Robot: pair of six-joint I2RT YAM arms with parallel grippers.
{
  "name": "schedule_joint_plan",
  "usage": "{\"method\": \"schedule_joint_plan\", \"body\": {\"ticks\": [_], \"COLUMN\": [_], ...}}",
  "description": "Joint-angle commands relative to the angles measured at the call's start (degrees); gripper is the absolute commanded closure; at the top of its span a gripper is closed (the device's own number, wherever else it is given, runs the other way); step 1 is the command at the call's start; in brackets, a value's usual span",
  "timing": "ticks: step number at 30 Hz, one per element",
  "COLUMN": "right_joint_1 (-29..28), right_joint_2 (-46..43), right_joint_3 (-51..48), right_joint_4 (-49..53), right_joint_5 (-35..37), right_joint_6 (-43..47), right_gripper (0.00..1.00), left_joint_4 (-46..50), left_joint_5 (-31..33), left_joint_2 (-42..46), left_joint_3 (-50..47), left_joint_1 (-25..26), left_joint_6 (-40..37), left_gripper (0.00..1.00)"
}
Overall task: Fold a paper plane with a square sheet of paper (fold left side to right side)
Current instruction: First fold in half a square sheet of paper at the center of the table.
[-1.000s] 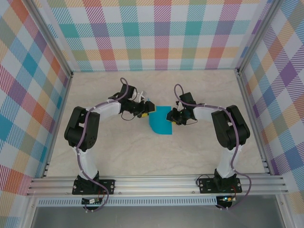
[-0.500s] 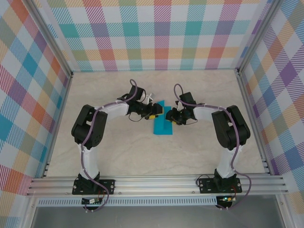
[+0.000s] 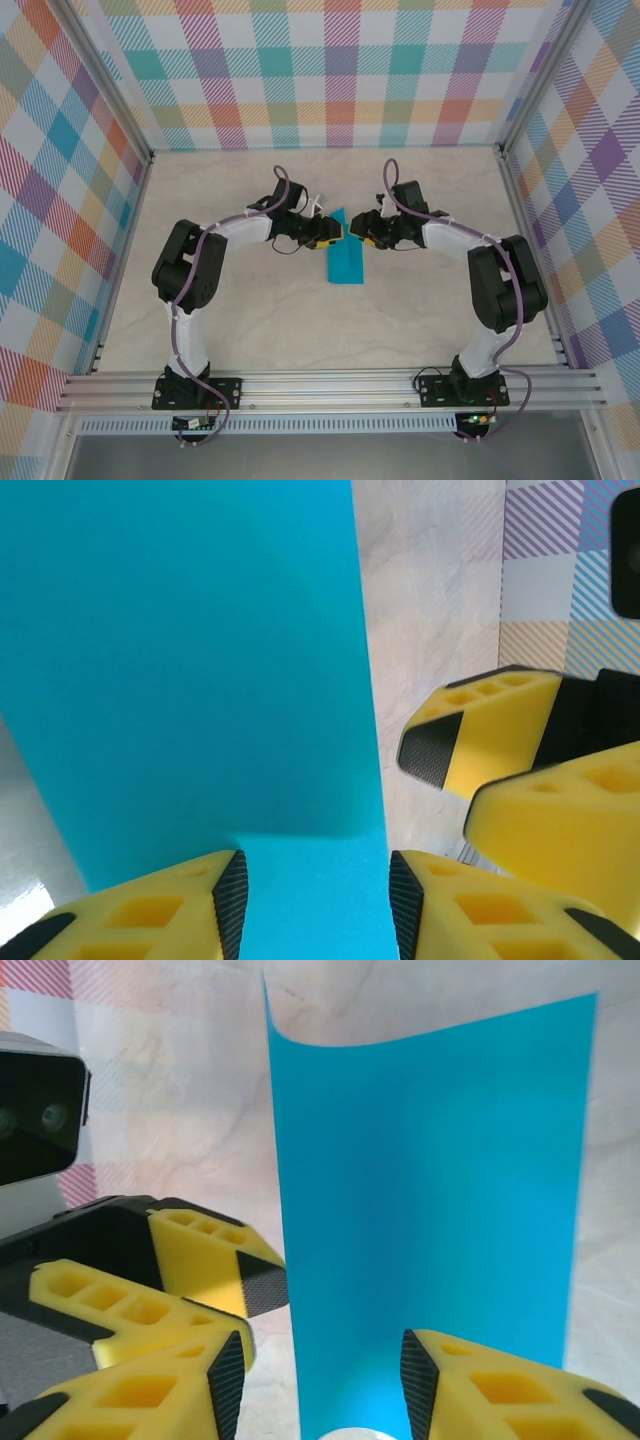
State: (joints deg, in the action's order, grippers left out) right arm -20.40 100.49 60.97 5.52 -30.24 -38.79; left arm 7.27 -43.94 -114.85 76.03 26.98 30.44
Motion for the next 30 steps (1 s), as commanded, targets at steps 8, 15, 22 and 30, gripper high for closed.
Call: {"method": "schedule_joint_plan", "body": {"ticks": [8,15,22,30], "right_joint_1": [-1.5,-1.4,-1.4,-1.4], "right_joint_2": [4.7,3.6,4.2,5.4], "right_joint_3": [1.2,0.7,1.6,2.3], "right_joint_4": [-3.2,1.7,8.0,10.0], "right_joint_5": [-5.3,1.0,6.8,8.6], "right_joint_6": [-1.6,1.6,4.2,5.0], "right_gripper": [0.71,0.97,0.96,0.94], "left_joint_4": [0.9,3.4,7.5,7.8], "left_joint_5": [0.3,5.8,17.0,17.0], "left_joint_2": [-0.8,3.4,7.2,0.5], "left_joint_3": [2.0,0.1,-3.2,0.8], "left_joint_1": [0.4,0.3,0.3,4.0], "left_joint_6": [-0.5,-1.8,1.2,3.9], "left_gripper": [0.62,0.53,0.46,0.45]}}
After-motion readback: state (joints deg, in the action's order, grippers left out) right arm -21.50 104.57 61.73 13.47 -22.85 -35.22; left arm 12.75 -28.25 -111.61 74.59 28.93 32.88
